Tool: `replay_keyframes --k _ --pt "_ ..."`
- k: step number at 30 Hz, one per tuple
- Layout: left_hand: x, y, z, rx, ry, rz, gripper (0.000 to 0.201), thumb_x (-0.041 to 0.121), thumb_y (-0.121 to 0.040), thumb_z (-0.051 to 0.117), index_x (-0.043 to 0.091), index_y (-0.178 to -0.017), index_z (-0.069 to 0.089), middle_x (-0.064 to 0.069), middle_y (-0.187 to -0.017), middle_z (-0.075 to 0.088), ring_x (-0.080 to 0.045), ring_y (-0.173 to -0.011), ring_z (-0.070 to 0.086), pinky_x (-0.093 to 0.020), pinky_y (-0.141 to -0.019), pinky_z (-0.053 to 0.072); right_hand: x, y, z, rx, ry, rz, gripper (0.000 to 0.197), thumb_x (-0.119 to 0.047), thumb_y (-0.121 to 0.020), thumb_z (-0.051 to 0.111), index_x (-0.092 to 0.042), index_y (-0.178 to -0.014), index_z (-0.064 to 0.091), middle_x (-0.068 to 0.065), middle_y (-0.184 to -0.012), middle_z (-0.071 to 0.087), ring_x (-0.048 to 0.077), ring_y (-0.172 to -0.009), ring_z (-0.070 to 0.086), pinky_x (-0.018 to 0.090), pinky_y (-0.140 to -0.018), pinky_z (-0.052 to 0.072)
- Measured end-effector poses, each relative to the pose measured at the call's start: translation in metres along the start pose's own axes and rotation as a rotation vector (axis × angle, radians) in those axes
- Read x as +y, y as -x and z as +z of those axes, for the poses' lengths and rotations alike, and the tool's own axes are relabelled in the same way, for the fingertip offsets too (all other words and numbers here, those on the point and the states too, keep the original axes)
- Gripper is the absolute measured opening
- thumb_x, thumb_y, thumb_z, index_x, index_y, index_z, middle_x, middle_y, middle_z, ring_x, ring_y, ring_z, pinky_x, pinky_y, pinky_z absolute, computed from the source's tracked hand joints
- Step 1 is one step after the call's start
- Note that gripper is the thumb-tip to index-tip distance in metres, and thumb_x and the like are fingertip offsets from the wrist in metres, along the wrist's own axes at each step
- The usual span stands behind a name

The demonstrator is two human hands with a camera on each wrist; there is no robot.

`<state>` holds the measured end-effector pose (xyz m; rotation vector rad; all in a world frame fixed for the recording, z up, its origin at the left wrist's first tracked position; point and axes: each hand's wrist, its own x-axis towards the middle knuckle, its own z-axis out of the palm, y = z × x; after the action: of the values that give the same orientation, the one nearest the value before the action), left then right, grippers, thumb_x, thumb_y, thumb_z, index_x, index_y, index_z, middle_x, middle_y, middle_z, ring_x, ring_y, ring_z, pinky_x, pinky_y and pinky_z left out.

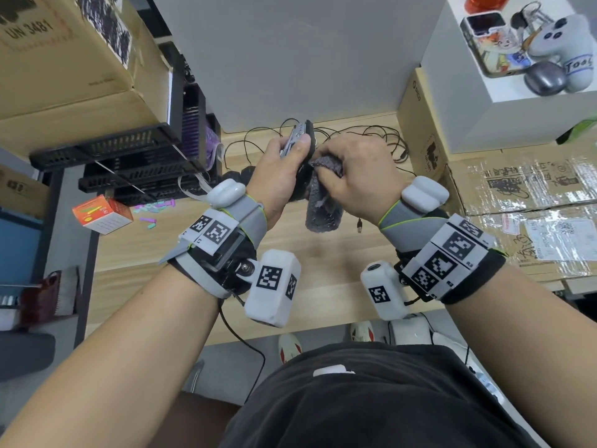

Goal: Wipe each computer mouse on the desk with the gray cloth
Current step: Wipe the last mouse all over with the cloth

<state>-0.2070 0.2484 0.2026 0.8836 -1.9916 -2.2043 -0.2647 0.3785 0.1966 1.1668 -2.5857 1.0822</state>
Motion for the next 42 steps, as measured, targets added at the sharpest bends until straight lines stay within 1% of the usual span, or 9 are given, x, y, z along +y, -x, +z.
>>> replay_keyframes --k 5,12,17,20,23,29,32,38,42 --pt "0.003 0.003 -0.004 -0.019 0.011 -0.059 0.034 0.043 -0.107 0.04 0.018 -0.12 0.059 -0.004 -0.1 0.064 -0.015 -0.071 0.063 -0.028 -0.052 0.053 -0.005 0.001 -0.005 -0.017 -0.066 -0.041 0.014 -0.019 -0.079 0.064 -0.013 -0.089 0.073 0.001 -0.085 0.071 0.023 -0.08 0.065 0.035 -0.074 0.05" --pt "0.002 0.004 -0.008 -0.01 0.041 -0.045 0.03 0.038 -0.108 0.038 0.014 -0.111 0.056 -0.012 -0.09 0.061 -0.022 -0.057 0.056 -0.025 -0.047 0.046 -0.006 -0.004 -0.006 -0.094 0.061 0.014 0.014 -0.019 -0.081 0.062 -0.015 -0.091 0.071 0.003 -0.087 0.071 0.029 -0.086 0.064 0.033 -0.077 0.042" --pt "0.003 0.004 -0.006 0.017 -0.028 -0.025 0.025 0.036 -0.105 0.041 0.018 -0.108 0.057 -0.007 -0.097 0.059 -0.016 -0.064 0.057 -0.026 -0.047 0.047 -0.015 -0.004 -0.003 -0.099 0.063 0.036 0.015 -0.017 -0.079 0.061 -0.015 -0.09 0.071 0.005 -0.088 0.072 0.031 -0.087 0.064 0.038 -0.079 0.048" --pt "0.0 0.003 -0.005 -0.013 -0.031 -0.048 0.022 0.036 -0.103 0.044 0.02 -0.097 0.058 -0.005 -0.091 0.06 -0.017 -0.062 0.056 -0.027 -0.05 0.048 -0.024 -0.003 -0.003 -0.029 -0.082 0.044 0.015 -0.022 -0.078 0.064 -0.017 -0.088 0.073 0.001 -0.082 0.073 0.023 -0.08 0.065 0.026 -0.075 0.041" --pt "-0.002 0.005 -0.005 -0.014 0.008 -0.079 0.024 0.035 -0.103 0.047 0.018 -0.108 0.064 -0.003 -0.089 0.064 -0.018 -0.067 0.06 -0.026 -0.051 0.048 -0.027 -0.003 -0.005 0.019 -0.154 0.036 0.014 -0.022 -0.077 0.067 -0.018 -0.087 0.075 -0.002 -0.079 0.073 0.018 -0.074 0.064 0.017 -0.07 0.037" --pt "0.011 0.006 -0.01 0.003 0.079 -0.072 0.034 0.04 -0.106 0.042 0.013 -0.107 0.062 -0.009 -0.081 0.066 -0.023 -0.055 0.056 -0.027 -0.047 0.045 -0.002 0.005 -0.006 -0.099 -0.045 0.108 0.012 -0.021 -0.078 0.066 -0.019 -0.087 0.074 0.0 -0.086 0.072 0.024 -0.083 0.065 0.03 -0.079 0.044" --pt "0.011 0.004 -0.008 0.009 0.04 -0.065 0.043 0.042 -0.106 0.04 0.006 -0.119 0.061 -0.013 -0.086 0.064 -0.023 -0.054 0.056 -0.027 -0.048 0.046 -0.004 0.005 -0.007 -0.016 -0.075 0.132 0.01 -0.018 -0.078 0.068 -0.019 -0.086 0.075 -0.003 -0.083 0.073 0.021 -0.079 0.066 0.033 -0.079 0.049" --pt "0.008 0.004 -0.006 -0.031 -0.031 -0.042 0.031 0.039 -0.105 0.038 0.019 -0.112 0.06 -0.006 -0.093 0.062 -0.016 -0.061 0.06 -0.026 -0.049 0.048 -0.012 0.002 -0.009 0.072 -0.113 0.059 0.009 -0.018 -0.075 0.069 -0.016 -0.082 0.074 -0.003 -0.076 0.072 0.017 -0.071 0.064 0.028 -0.07 0.048" --pt "0.008 0.004 -0.008 -0.043 -0.013 -0.057 0.035 0.036 -0.106 0.038 0.011 -0.12 0.059 -0.007 -0.089 0.061 -0.019 -0.057 0.057 -0.024 -0.048 0.047 -0.011 -0.001 -0.008 -0.002 -0.066 -0.018 0.013 -0.018 -0.075 0.065 -0.014 -0.084 0.074 0.0 -0.08 0.072 0.021 -0.074 0.065 0.029 -0.071 0.048"
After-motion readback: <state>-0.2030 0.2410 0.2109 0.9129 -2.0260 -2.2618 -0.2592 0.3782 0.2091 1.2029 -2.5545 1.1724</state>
